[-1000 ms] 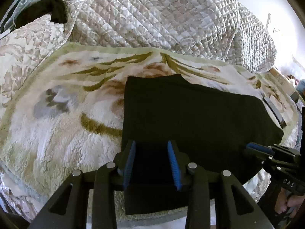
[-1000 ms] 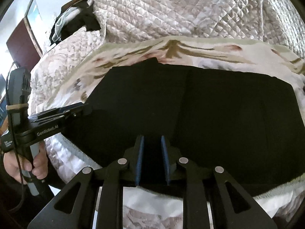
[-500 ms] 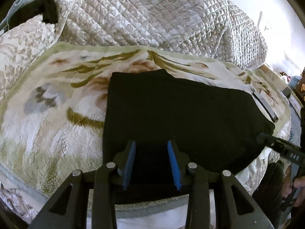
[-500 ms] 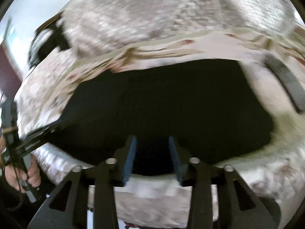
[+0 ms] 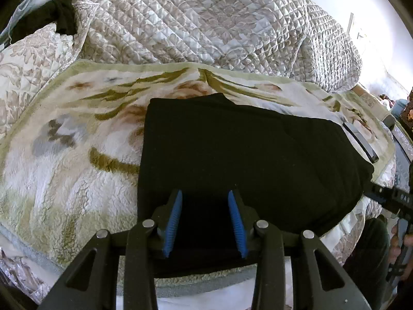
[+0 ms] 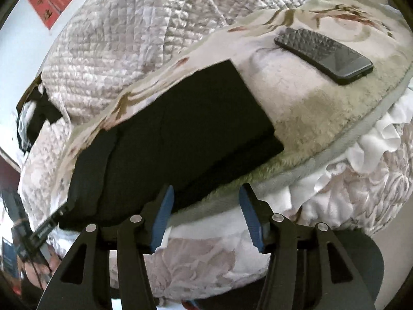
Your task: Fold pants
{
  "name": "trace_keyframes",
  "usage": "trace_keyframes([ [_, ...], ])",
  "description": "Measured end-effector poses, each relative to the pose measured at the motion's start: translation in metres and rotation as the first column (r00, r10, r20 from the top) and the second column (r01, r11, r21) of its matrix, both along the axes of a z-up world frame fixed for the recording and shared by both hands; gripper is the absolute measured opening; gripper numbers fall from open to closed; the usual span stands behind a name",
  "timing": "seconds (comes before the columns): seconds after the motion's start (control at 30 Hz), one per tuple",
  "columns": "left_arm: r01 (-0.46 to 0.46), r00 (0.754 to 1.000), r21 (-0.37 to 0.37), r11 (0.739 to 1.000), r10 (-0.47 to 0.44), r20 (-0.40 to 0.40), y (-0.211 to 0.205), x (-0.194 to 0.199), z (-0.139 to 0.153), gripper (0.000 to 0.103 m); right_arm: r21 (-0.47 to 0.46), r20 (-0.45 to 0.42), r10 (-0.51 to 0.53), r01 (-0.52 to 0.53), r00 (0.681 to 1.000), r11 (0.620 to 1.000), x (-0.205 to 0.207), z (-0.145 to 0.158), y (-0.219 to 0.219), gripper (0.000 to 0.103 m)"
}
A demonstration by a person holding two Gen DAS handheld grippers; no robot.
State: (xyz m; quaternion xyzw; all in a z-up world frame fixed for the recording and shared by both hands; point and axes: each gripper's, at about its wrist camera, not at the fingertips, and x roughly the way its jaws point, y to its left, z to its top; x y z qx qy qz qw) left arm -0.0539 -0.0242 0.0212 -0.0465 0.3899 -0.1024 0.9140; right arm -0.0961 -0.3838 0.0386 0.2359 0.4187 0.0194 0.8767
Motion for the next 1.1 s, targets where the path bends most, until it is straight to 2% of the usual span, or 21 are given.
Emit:
trace_keyframes([
  [0.27,0.002,1.0,-0.003,1.0,-0.002,0.001,0.0,0.0,0.001,0.04,0.095,0.037,-0.116,0.112,0.993,0.989,0.017,-0.002,-0.022,0.055],
  [0.43,0.002,1.0,-0.004,1.0,-0.002,0.0,0.0,0.0,0.001,0.04,0.077,0.04,-0.138,0.135,0.99,0.988,0.029,0.002,-0.022,0.054],
  [0.47,0.002,1.0,-0.004,1.0,-0.002,0.0,0.0,0.0,0.001,0.04,0.061,0.037,-0.135,0.132,0.99,0.989,0.033,0.003,-0.021,0.05],
  [0.5,0.002,1.0,-0.004,1.0,-0.002,0.0,0.0,0.0,0.001,0.04,0.049,0.036,-0.131,0.129,0.991,0.99,0.034,0.003,-0.021,0.038],
  [0.53,0.002,1.0,-0.005,1.0,-0.002,0.0,0.0,0.0,0.001,0.04,0.031,0.033,-0.125,0.124,0.992,0.992,0.038,0.005,-0.02,0.034],
  [0.63,-0.021,1.0,-0.027,0.999,0.021,0.01,0.005,0.0,0.005,0.04,0.012,0.052,-0.107,0.106,0.993,0.994,0.044,0.018,-0.015,0.027],
  [0.73,-0.062,0.998,-0.051,0.997,0.064,0.028,0.015,0.001,0.012,0.04,0.01,0.115,-0.056,0.055,0.992,0.998,0.047,0.047,0.0,0.023],
  [0.9,-0.149,0.987,-0.082,0.985,0.153,0.039,0.039,0.004,0.02,0.04,-0.035,0.212,0.111,-0.105,0.971,0.994,0.058,0.095,0.054,0.023],
  [0.97,-0.182,0.982,-0.092,0.979,0.186,0.04,0.049,0.003,0.021,0.04,-0.054,0.237,0.2,-0.193,0.951,0.98,0.066,0.108,0.088,0.023],
  [1.1,-0.245,0.968,-0.099,0.964,0.249,0.028,0.067,0.002,0.021,0.04,-0.093,0.232,0.36,-0.348,0.904,0.933,0.074,0.109,0.155,0.023],
])
